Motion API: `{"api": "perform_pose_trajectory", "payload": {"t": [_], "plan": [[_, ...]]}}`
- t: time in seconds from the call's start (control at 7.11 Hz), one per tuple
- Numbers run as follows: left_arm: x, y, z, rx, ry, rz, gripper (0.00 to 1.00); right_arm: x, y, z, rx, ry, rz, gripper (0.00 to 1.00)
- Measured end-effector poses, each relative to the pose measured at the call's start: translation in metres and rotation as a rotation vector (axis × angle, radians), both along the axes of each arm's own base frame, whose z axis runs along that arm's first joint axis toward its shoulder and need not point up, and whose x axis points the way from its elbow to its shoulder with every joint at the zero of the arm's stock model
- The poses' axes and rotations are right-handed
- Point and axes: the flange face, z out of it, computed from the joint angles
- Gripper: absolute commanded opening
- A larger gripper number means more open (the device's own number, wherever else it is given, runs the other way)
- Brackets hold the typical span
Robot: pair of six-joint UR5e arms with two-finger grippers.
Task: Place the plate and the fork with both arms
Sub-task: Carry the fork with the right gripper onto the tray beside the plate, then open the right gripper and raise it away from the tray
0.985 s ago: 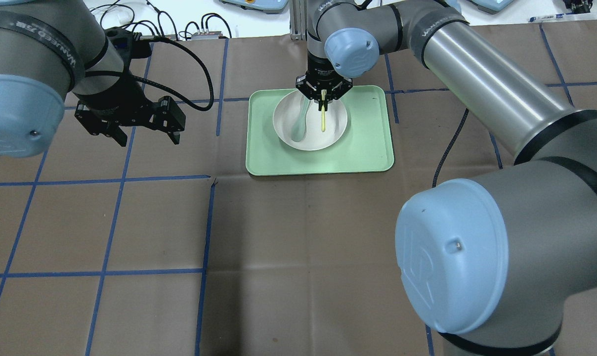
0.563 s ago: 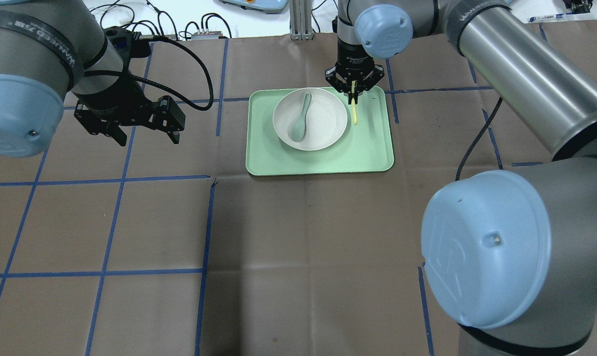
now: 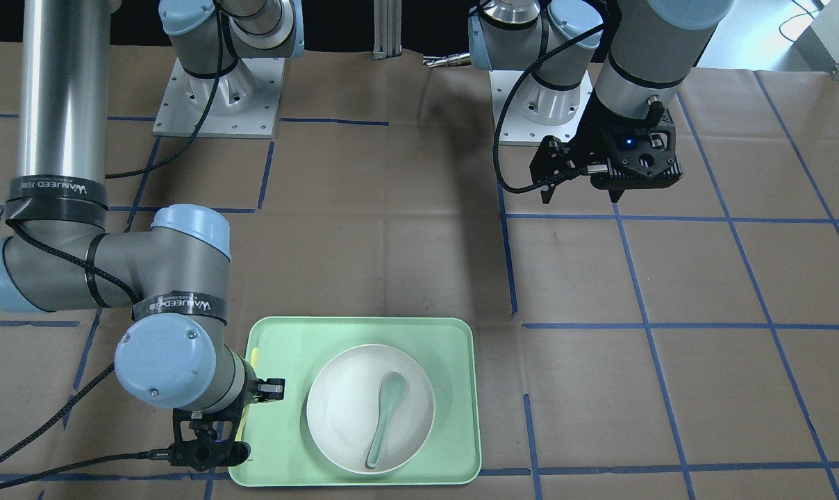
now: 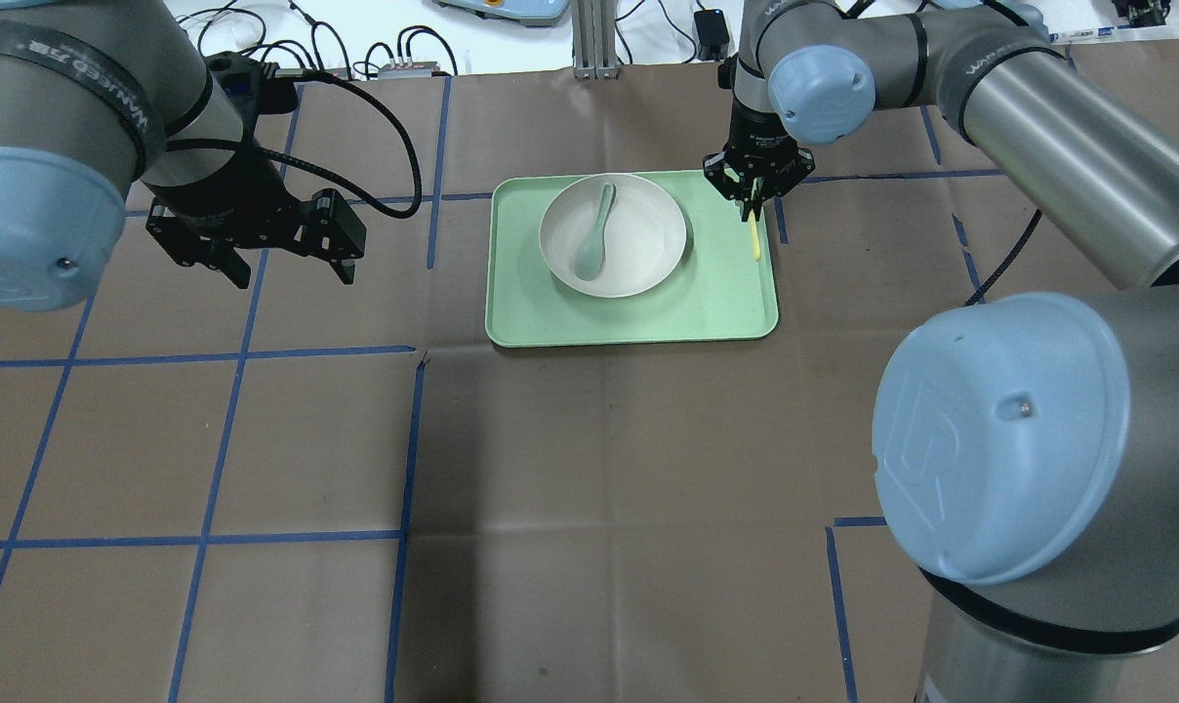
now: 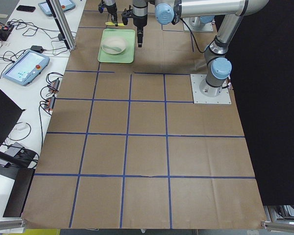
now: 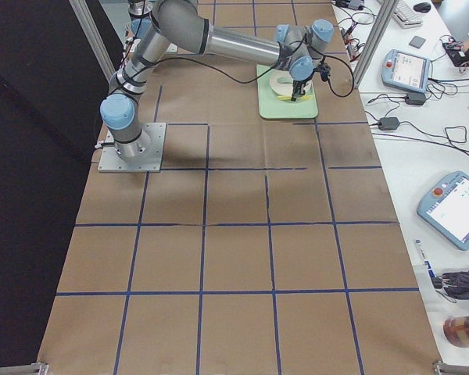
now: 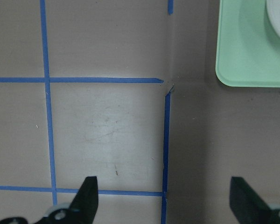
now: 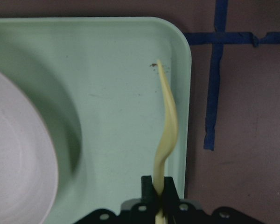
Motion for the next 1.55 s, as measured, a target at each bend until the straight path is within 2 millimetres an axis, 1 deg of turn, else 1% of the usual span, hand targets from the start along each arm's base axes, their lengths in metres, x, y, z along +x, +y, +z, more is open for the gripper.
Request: {"api": "perform_pose_trajectory", "payload": {"t": [0.28, 0.42, 0.56, 0.7, 0.84, 1.13, 1.27, 1.41, 1.55], "plan": [[0.000, 0.000, 0.000, 0.001, 0.000, -0.001, 1.00, 0.001, -0.007, -0.032, 0.009, -0.008, -0.005, 0.05], [0.000, 0.000, -0.001, 0.001, 0.000, 0.000, 1.00, 0.004, -0.008, -0.041, 0.011, -0.012, -0.002, 0.06], [0.000, 0.000, -0.001, 0.001, 0.001, 0.000, 1.00, 0.008, -0.008, -0.041, 0.007, -0.015, 0.003, 0.34], [0.000, 0.000, -0.001, 0.001, 0.000, 0.000, 1.00, 0.011, -0.008, -0.040, 0.005, -0.015, 0.008, 0.86], [0.000, 0.000, -0.001, 0.001, 0.000, 0.000, 1.00, 0.012, -0.007, -0.039, 0.003, -0.015, 0.012, 1.00], [0.000, 0.000, -0.001, 0.001, 0.000, -0.001, 1.00, 0.012, -0.007, -0.035, 0.000, -0.016, 0.016, 1.00], [0.000, 0.000, -0.001, 0.001, 0.000, -0.001, 1.00, 0.011, -0.006, -0.027, -0.005, -0.016, 0.016, 1.00], [0.000, 0.000, -0.001, 0.001, 0.000, -0.001, 1.00, 0.010, -0.002, -0.007, -0.017, -0.017, 0.026, 1.00], [0.000, 0.000, -0.001, 0.001, 0.000, -0.001, 1.00, 0.006, 0.006, 0.023, -0.026, -0.019, 0.060, 1.00]]}}
